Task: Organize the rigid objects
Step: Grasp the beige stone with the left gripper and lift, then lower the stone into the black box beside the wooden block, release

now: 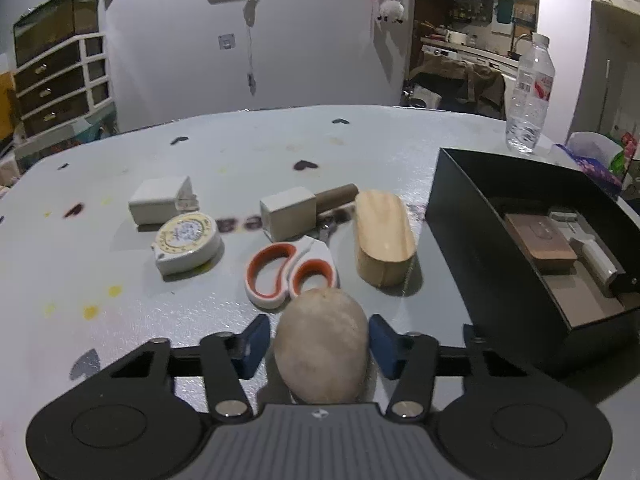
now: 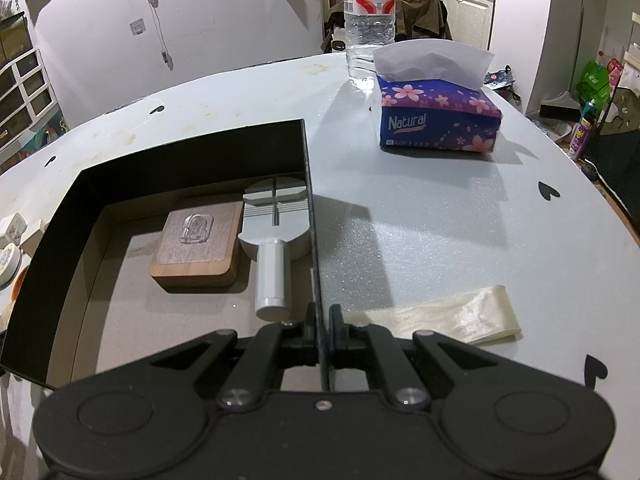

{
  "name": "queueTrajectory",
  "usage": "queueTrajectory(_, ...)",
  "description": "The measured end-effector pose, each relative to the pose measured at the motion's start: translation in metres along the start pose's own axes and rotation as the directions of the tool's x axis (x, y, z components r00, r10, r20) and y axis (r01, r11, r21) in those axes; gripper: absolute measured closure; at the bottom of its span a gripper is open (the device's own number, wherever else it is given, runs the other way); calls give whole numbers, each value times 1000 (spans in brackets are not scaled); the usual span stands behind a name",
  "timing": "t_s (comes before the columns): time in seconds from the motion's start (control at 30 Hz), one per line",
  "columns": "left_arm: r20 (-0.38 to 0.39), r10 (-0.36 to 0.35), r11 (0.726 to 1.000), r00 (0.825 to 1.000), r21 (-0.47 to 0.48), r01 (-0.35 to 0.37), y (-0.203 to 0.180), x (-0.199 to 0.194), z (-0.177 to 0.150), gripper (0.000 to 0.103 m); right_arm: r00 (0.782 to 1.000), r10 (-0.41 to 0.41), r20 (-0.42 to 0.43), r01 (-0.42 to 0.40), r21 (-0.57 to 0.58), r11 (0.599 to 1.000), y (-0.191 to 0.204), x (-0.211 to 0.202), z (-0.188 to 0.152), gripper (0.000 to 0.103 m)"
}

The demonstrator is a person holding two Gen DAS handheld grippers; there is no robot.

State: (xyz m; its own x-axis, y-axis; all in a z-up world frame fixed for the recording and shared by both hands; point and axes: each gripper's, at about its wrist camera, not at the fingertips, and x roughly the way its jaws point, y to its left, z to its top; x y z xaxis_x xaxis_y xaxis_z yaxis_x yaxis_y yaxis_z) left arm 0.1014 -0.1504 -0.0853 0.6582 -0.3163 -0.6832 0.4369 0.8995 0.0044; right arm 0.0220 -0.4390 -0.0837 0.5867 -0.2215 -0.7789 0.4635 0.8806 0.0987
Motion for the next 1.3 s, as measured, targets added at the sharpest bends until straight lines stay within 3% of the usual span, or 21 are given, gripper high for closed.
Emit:
queueTrajectory(0.2,-8,0,999,1000,-51,0,6,-4,1,53,1000,2,0,-2,2,1000,0,0,0,99)
queueTrajectory(0.33,28,-47,995,998,-86,49,12,-22,14,53,1000,4,1,-4,4,1000,-1,0,0,98)
queueTrajectory(0.5,81,-127,989,989,-64,132,0,-36,38,53,1000,6,2,-6,5,1000,-1,0,0,98)
queueTrajectory(0.73,133,-231,971,964,89,220,-55,-39,74,53,1000,11,3,-11,11,1000,-2,1,0,98)
queueTrajectory(0.93,87,-262,947,961,215,239,-98,-7,93,53,1000,14,2,-14,8,1000,-2,1,0,98)
queueTrajectory(1.1,1,-286,899,958,347,268,-118,29,91,53,1000,14,3,-14,7,1000,-2,1,0,98)
queueTrajectory(1.3,-81,-254,837,964,481,261,-128,56,82,53,1000,16,5,-16,13,1000,-2,1,0,98)
